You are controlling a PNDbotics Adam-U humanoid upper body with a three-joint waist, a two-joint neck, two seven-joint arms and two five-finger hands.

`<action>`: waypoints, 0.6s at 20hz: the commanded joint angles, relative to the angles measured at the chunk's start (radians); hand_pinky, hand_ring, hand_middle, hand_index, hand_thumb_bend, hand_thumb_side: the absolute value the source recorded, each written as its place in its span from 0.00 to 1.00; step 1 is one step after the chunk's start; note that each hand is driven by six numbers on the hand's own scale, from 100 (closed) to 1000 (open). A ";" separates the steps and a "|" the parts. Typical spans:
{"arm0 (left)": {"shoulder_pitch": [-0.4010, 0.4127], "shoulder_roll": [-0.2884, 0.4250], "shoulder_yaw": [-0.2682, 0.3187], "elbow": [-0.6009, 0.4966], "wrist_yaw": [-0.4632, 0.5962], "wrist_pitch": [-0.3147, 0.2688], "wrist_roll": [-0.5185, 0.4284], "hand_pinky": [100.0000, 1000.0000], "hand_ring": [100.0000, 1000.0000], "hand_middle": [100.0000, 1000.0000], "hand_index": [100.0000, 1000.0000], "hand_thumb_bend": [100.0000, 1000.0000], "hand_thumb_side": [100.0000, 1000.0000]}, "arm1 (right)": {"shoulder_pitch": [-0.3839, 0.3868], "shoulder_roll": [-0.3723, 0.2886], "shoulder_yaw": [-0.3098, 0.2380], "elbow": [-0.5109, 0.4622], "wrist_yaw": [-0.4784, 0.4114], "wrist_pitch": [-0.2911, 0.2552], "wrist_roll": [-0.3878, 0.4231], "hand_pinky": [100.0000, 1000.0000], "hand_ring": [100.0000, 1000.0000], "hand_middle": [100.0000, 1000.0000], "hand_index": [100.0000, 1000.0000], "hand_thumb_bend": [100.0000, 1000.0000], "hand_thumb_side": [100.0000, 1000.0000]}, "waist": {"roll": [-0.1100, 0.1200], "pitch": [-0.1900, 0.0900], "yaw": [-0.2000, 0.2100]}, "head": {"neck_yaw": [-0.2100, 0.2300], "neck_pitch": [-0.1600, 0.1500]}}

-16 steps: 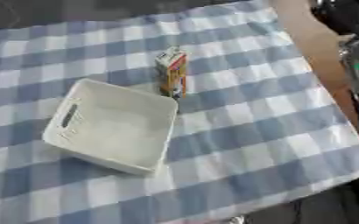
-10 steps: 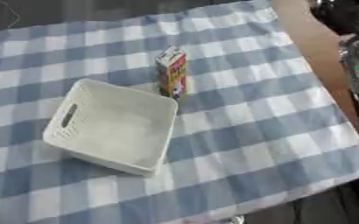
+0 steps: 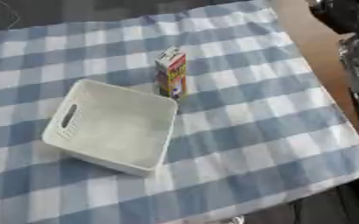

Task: Pick up objects on the table and place them in the box.

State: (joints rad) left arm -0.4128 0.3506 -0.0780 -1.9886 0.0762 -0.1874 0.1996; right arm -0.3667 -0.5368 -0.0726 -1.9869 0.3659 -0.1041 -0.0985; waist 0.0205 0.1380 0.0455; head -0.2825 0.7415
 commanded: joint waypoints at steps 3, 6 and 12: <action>-0.006 0.014 0.008 -0.011 -0.005 0.006 0.006 0.82 0.61 0.79 0.93 1.00 0.80 | 0.004 -0.049 0.016 -0.013 -0.095 0.014 0.114 0.00 0.34 0.00 0.73 0.56 0.73 | -0.006 -0.023 0.010 | -0.007 -0.019; -0.002 0.017 0.008 -0.011 -0.005 0.007 0.006 0.82 0.61 0.79 0.93 1.00 0.80 | -0.001 -0.102 0.019 -0.013 -0.180 0.024 0.206 0.00 0.39 0.00 0.79 0.59 0.71 | -0.008 -0.026 0.009 | -0.006 -0.019; 0.004 0.020 0.003 -0.011 -0.006 0.010 0.000 0.82 0.61 0.79 0.93 1.00 0.80 | -0.060 -0.200 0.056 0.069 -0.333 0.005 0.343 0.00 0.51 0.00 0.82 0.60 0.69 | -0.011 -0.031 0.009 | -0.022 -0.018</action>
State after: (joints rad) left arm -0.4034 0.3516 -0.0781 -1.9886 0.0757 -0.1810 0.2001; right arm -0.4067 -0.6900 -0.0182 -1.9280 0.0625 -0.0924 0.2191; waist 0.0112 0.1233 0.0543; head -0.2891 0.7361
